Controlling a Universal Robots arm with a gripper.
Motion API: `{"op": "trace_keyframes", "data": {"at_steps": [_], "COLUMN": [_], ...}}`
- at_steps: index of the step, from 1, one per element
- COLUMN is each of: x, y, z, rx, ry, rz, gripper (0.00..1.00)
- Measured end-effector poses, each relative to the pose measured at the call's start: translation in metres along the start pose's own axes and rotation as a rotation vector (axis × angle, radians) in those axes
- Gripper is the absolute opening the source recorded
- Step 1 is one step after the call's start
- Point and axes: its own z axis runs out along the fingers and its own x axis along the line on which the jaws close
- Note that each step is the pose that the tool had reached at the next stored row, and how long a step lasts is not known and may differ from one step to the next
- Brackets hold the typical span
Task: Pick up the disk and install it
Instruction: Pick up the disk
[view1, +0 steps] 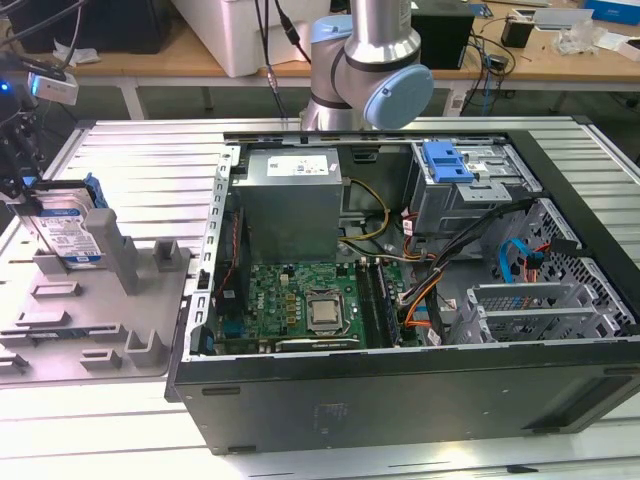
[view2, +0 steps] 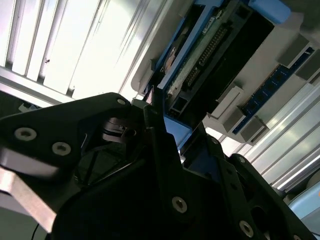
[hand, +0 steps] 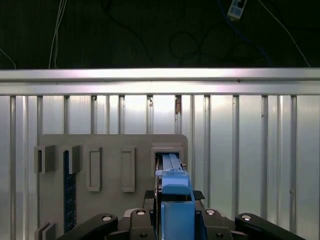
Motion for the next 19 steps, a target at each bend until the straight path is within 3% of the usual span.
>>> {"op": "trace_keyframes", "data": {"at_steps": [11, 19], "x": [0.0002, 0.0005], "y": [0.0, 0.0001], "z": [-0.0035, -0.0097], "rx": [0.0001, 0.0001], "ry": [0.0036, 0.0139], "rz": [0.0, 0.0], "gripper": [0.36, 0.36]}}
